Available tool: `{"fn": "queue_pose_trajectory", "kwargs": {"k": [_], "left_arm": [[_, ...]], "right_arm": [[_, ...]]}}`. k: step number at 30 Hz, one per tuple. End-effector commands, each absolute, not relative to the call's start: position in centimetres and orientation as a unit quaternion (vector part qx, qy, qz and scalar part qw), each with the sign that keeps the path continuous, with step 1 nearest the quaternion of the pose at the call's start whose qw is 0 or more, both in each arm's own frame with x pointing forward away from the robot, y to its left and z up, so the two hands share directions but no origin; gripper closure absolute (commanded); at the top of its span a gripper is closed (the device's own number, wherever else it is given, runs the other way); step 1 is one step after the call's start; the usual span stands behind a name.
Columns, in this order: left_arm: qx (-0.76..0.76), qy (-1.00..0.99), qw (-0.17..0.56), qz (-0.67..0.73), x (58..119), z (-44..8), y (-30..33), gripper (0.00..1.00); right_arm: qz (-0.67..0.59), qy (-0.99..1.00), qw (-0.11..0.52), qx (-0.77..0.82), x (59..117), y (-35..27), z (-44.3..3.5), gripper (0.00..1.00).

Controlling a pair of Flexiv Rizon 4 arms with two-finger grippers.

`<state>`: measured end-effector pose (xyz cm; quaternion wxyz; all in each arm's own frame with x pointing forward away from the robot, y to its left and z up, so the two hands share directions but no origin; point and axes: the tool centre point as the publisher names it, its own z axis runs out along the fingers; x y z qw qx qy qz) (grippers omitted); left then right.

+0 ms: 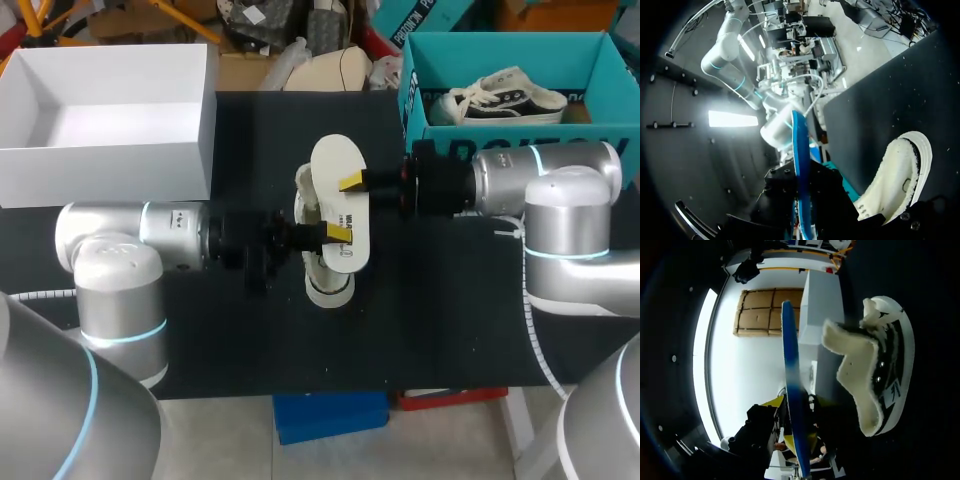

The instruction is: Take the shoe out of the shoebox, open the shoe tongue, remove and reinsert the insole, then place the shoe into the shoebox

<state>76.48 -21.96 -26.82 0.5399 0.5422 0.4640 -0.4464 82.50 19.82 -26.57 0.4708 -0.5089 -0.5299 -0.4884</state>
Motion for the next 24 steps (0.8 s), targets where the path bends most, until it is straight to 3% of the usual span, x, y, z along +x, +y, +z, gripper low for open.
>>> {"fn": "queue_pose_trajectory", "kwargs": {"k": [1, 6, 13, 14, 15, 19, 24], "left_arm": [[0.543, 0.465, 0.54, -0.445, 76.4, -26.8, -22.0, 1.0], [0.543, 0.465, 0.54, -0.445, 76.4, -26.8, -22.0, 1.0], [0.543, 0.465, 0.54, -0.445, 76.4, -26.8, -22.0, 1.0], [0.543, 0.465, 0.54, -0.445, 76.4, -26.8, -22.0, 0.21], [0.555, 0.463, 0.542, -0.429, 76.3, -26.7, -22.0, 0.0], [0.621, 0.51, 0.489, -0.339, 76.2, -26.1, -20.2, 0.0], [0.711, 0.575, 0.358, -0.191, 76.1, -25.0, -16.8, 0.0]], "right_arm": [[-0.487, -0.532, 0.468, -0.511, 82.5, 19.8, -26.4, 0.85], [-0.488, -0.533, 0.461, -0.515, 82.5, 19.8, -26.5, 1.0], [-0.487, -0.534, 0.458, -0.518, 82.6, 19.7, -26.6, 1.0], [-0.487, -0.534, 0.458, -0.518, 82.6, 19.7, -26.6, 1.0], [-0.487, -0.534, 0.458, -0.518, 82.6, 19.7, -26.6, 1.0], [-0.487, -0.534, 0.458, -0.518, 82.6, 19.7, -26.6, 1.0], [-0.487, -0.534, 0.458, -0.518, 82.6, 19.7, -26.6, 1.0]]}}
